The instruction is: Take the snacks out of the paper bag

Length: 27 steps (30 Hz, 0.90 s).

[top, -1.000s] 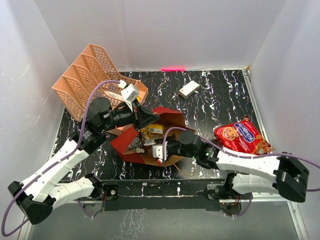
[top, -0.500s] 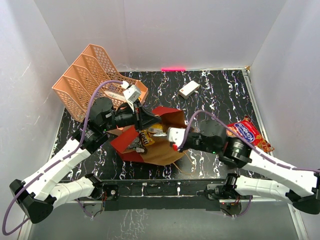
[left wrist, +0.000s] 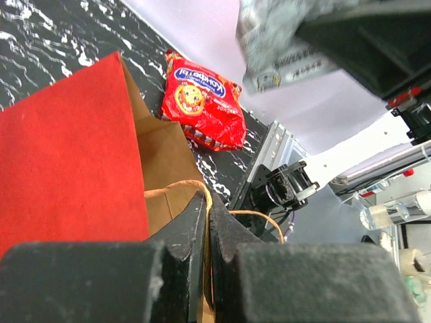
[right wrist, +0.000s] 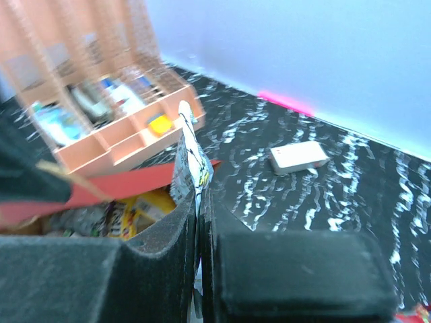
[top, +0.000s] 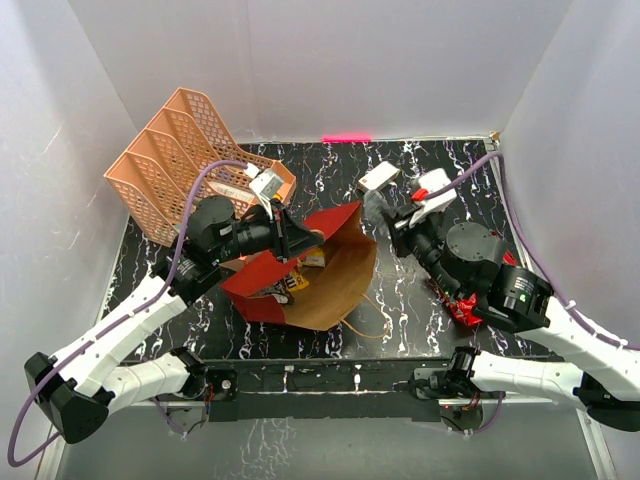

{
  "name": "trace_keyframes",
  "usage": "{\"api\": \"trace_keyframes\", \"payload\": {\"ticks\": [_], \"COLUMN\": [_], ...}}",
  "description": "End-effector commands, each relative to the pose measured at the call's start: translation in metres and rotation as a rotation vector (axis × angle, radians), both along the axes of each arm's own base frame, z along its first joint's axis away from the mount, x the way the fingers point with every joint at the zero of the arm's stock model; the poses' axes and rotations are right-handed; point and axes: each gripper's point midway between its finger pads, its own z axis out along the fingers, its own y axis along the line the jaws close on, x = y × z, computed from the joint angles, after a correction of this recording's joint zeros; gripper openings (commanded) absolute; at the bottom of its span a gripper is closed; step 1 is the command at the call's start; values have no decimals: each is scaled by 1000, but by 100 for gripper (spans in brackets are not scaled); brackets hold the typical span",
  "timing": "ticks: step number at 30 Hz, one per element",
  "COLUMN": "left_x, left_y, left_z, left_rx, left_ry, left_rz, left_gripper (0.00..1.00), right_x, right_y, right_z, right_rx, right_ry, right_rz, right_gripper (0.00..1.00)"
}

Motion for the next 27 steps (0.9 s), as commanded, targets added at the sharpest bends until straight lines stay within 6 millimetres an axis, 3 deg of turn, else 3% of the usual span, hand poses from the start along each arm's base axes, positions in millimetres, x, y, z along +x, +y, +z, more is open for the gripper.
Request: {"api": "trace_keyframes", "payload": {"ticks": [1,5,8,13,18,22,27], "left_x": [-6,-4,-2,-9,-6,-24,-47], "left_y": [3,2,-2,-7,-10,-17,-7], "left_z": [0,-5,-4,4,-6,-2,-2], "left_rx": [-17,7,13,-45,3,-41,-6], "left_ry": [76,125,173,188,225,232,180], "left_rz": [22,33,29,-13,-18,-117,-206], "left_gripper": [0,0,0,0,0,0,0], "right_x": [30,53,84,124,157,185,212], "right_y": [-48,-63,-76,-111,-135,-155,-188], "right_z": [32,35,27,-12,-50,-90,-133], "right_rx": [172,77,56,106,275,414,528], "right_ry": [-76,-149,-130,-30,35,112,167], "right_rz": [-388,-565,-648,-720,-752,-785,-852], "right_gripper": [8,8,8,8,8,8,8]}}
